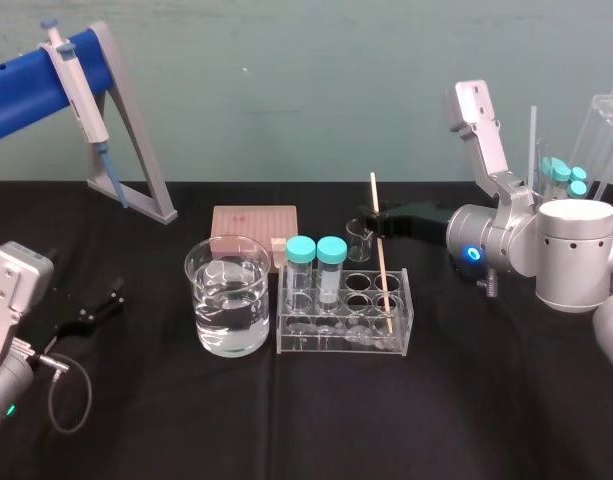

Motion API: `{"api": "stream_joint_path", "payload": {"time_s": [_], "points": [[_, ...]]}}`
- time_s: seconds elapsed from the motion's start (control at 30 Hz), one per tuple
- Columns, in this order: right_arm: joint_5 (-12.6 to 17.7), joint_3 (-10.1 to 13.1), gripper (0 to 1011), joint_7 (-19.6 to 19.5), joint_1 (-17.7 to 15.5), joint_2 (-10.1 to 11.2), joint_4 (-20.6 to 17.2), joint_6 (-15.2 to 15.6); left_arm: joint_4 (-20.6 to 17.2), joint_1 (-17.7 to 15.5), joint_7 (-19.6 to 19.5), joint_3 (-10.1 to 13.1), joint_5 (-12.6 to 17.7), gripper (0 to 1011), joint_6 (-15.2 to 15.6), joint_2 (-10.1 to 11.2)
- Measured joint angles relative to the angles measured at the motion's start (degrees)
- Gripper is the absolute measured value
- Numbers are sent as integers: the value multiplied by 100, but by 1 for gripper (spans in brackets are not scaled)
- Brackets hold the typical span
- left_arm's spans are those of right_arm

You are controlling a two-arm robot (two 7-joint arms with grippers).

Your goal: Hold the thermometer with one hand and immerse one end into the beaker, then reinsert it into the test tube rack.

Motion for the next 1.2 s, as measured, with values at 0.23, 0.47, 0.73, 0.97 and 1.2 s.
{"api": "stream_joint_path", "payload": {"time_s": [0.23,0.47,0.73,0.97,1.2], "points": [[2,0,150,-3,0,0,0,0,0,0,0,0,0,1004,0,0],[5,0,55,-5,0,0,-1,0,0,0,0,0,0,1004,0,0],[4,0,55,-8,0,0,-1,-1,0,0,0,0,0,1004,0,0],[0,65,55,10,-61,9,-66,-3,0,0,0,0,0,1004,0,0],[65,239,55,162,-225,65,-288,-19,0,0,0,0,0,1004,0,0]]}}
